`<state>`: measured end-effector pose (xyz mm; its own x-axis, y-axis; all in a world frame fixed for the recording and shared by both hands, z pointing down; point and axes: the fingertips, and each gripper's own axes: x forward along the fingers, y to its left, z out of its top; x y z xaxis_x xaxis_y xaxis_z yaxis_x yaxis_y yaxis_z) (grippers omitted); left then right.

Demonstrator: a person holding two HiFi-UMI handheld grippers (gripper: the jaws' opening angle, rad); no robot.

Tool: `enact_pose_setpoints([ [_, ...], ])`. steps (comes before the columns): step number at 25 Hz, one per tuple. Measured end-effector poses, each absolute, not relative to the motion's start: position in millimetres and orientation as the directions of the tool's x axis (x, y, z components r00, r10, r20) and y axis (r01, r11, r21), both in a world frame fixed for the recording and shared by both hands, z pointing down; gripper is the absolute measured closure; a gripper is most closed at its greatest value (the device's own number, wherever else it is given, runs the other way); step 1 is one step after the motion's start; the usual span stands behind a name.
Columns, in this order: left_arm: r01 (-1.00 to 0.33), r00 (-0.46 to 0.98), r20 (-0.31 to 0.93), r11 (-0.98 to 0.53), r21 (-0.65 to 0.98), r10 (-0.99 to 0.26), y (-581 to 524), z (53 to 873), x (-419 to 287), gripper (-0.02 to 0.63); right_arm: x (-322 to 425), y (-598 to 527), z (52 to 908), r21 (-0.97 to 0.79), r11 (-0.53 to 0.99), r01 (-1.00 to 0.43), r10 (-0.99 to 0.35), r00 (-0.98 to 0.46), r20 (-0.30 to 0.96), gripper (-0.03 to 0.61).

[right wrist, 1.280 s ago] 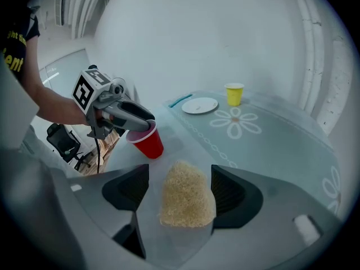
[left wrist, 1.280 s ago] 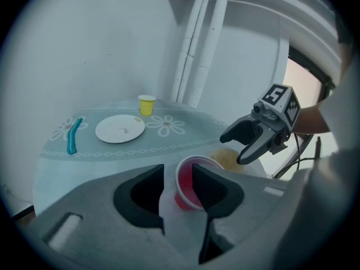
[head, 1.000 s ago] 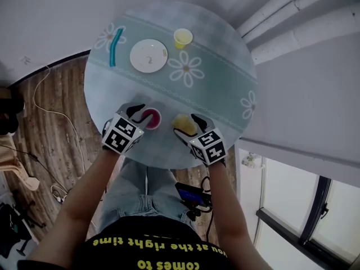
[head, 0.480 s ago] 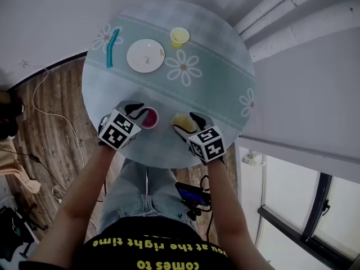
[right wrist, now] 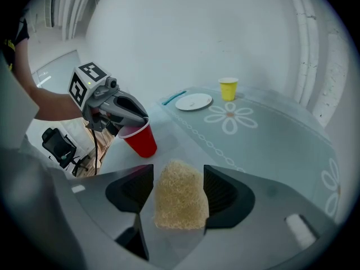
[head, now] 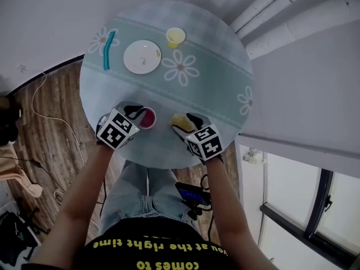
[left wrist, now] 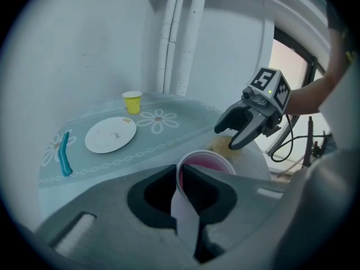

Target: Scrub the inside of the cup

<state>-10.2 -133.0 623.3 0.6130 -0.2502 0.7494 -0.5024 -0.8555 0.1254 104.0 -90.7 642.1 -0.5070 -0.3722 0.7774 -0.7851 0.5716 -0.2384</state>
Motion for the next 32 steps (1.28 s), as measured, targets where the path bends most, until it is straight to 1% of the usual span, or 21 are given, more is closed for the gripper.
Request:
enact_pose_setpoints([
  [3, -0.515, 0.62, 0.743, -0.846, 0.142, -0.253, -130.7, 623.3, -10.7, 0.577, 106.1, -90.3, 644.6, -0.234, 0.563, -0.793, -0.37, -0.495, 0.786, 0.31],
  [6, -0.535, 0.628, 0.732, -0.829, 0.161, -0.263, -130.0, 622.0, -12.4, 0.578, 106.7, -88.7, 649.1, -0.241, 0.551, -0.799, -0.356, -0.486, 0.798, 0.35],
  [14, -0.597, 0.66, 0.687, -0.767, 0.234, -0.304, -135.0, 611.2, -16.6, 0.578, 102.6, -87.1, 656.3, -0.198, 0.587, -0.785, -0.334, -0.458, 0.824, 0.35],
  [26, -0.62, 0.666, 0.672, -0.741, 0.258, -0.323, -125.9, 604.7, -23.9, 0.58, 104.0, -82.7, 649.5, -0.147, 0.612, -0.777, -0.341, -0.427, 0.838, 0.422],
  [32, -0.64, 0.675, 0.649, -0.716, 0.278, -0.351, -124.1, 597.4, -26.3, 0.58, 105.6, -82.9, 629.5, -0.149, 0.601, -0.785, -0.375, -0.442, 0.815, 0.43],
])
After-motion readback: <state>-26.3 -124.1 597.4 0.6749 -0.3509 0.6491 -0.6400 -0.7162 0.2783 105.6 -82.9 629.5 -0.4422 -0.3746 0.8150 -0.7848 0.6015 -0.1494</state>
